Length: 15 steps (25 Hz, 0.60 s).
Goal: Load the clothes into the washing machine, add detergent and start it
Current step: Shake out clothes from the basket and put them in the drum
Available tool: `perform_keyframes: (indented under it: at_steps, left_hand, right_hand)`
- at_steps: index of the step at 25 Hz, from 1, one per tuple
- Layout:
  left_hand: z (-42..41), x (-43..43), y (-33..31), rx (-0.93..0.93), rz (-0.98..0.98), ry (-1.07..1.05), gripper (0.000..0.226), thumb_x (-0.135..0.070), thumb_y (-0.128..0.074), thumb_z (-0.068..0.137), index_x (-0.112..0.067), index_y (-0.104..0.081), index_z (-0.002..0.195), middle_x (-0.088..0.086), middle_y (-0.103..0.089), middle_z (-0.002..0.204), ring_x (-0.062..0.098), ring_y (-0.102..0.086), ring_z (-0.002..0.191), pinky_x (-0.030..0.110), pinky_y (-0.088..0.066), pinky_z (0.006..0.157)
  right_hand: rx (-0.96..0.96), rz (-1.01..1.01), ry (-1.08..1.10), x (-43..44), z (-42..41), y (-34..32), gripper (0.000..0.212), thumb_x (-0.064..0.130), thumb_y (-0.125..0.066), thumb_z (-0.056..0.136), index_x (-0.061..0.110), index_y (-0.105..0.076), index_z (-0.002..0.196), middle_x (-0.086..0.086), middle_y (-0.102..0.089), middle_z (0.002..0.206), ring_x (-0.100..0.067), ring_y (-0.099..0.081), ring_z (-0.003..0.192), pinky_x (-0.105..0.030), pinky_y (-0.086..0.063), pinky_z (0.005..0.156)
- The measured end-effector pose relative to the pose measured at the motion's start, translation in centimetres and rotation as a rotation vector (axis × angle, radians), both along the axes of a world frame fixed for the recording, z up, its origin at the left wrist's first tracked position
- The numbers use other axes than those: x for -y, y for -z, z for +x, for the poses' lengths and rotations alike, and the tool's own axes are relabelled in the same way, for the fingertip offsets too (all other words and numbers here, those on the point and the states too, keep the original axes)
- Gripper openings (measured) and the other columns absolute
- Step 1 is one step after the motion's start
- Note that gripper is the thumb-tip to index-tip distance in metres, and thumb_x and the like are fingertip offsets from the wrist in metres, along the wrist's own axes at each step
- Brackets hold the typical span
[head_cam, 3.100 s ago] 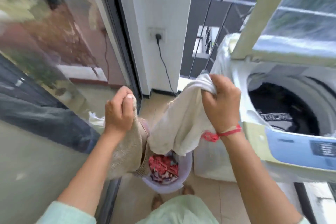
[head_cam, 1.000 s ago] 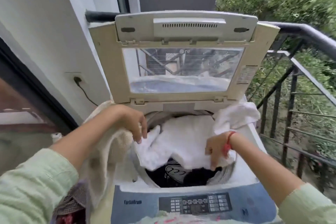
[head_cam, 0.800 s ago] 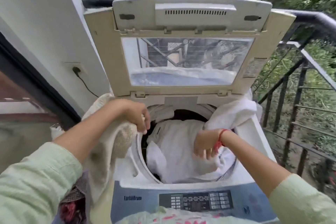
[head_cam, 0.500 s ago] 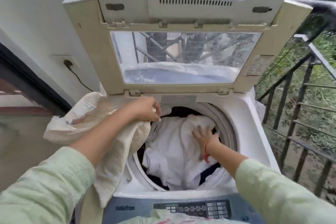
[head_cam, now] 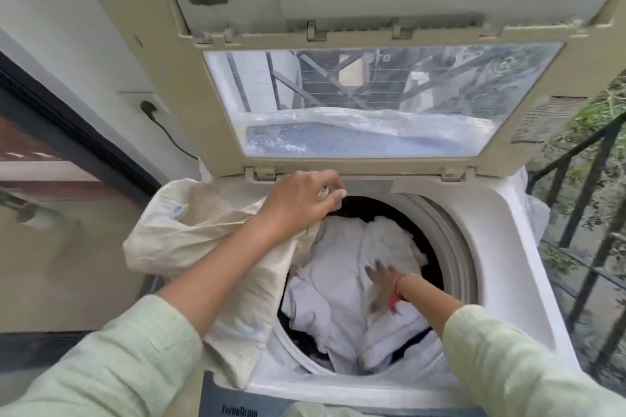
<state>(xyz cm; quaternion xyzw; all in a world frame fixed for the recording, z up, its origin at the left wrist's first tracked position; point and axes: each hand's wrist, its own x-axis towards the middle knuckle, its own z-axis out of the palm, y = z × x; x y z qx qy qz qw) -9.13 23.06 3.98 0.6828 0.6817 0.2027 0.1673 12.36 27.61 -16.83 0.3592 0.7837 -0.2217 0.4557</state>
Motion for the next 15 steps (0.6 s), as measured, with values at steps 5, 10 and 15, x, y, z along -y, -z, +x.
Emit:
perform_keyframes:
  at_steps: [5,10,15]
  left_hand:
    - [0.1,0.2,-3.6,0.034,0.211,-0.005,0.02,-0.04,-0.055,0.091,-0.023,-0.065,0.093,-0.016,-0.064,0.08,0.009,-0.06,0.068,0.029,-0.048,0.062]
    - [0.0,0.2,-6.1,0.005,0.328,-0.18,0.025,-0.046,-0.051,0.089,-0.023,-0.062,0.088,-0.003,-0.067,0.078,0.02,-0.058,0.067,0.033,-0.045,0.059]
    - [0.0,1.4,-8.9,-0.071,0.384,-0.135,0.029,-0.045,-0.054,0.09,-0.017,-0.061,0.084,0.0,-0.064,0.073,0.024,-0.06,0.07,0.03,-0.041,0.057]
  right_hand:
    - [-0.496,0.004,0.429,-0.8,-2.2,-9.6,0.076,0.057,-0.064,0.078,0.018,-0.04,0.139,-0.002,-0.042,0.144,-0.021,-0.045,0.128,-0.032,-0.037,0.104]
    - [-1.277,-0.169,0.734,9.7,-6.8,-20.3,0.087,0.065,-0.076,0.05,0.032,-0.044,0.125,0.017,-0.057,0.117,0.002,-0.056,0.106,-0.018,-0.048,0.088]
    - [-1.302,-0.017,0.897,11.4,-10.0,-17.4,0.021,0.02,-0.058,0.068,0.01,-0.063,0.086,-0.001,-0.065,0.082,-0.014,-0.06,0.081,-0.022,-0.048,0.066]
